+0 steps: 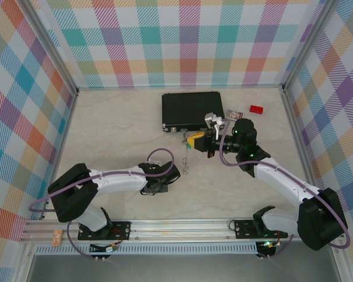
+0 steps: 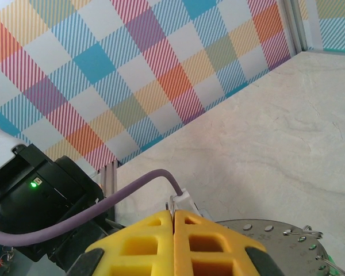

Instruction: Put the keys on the keyring

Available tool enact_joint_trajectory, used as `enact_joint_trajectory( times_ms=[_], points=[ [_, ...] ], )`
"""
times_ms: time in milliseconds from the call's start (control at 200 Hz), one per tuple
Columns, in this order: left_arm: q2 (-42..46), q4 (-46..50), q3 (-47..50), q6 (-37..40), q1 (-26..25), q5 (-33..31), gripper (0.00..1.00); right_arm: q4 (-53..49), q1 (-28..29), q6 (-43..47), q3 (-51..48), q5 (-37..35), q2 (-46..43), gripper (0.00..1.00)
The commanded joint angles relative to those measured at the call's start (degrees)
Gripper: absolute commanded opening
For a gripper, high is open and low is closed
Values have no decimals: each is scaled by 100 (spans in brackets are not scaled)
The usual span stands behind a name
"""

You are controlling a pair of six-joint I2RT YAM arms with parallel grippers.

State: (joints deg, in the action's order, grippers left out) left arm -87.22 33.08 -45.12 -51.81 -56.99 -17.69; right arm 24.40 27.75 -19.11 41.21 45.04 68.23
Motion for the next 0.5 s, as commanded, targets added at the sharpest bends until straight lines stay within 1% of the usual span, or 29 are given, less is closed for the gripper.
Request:
enact_joint_trajectory(
  times_ms=[0,495],
  points=[
    [224,218,135,-140,-66,-84,33,288,-24,-73,-29,150,35,0],
    [479,174,421,-311,-67,19,31,332,-24,-110,-23,171,68,0]
  ],
)
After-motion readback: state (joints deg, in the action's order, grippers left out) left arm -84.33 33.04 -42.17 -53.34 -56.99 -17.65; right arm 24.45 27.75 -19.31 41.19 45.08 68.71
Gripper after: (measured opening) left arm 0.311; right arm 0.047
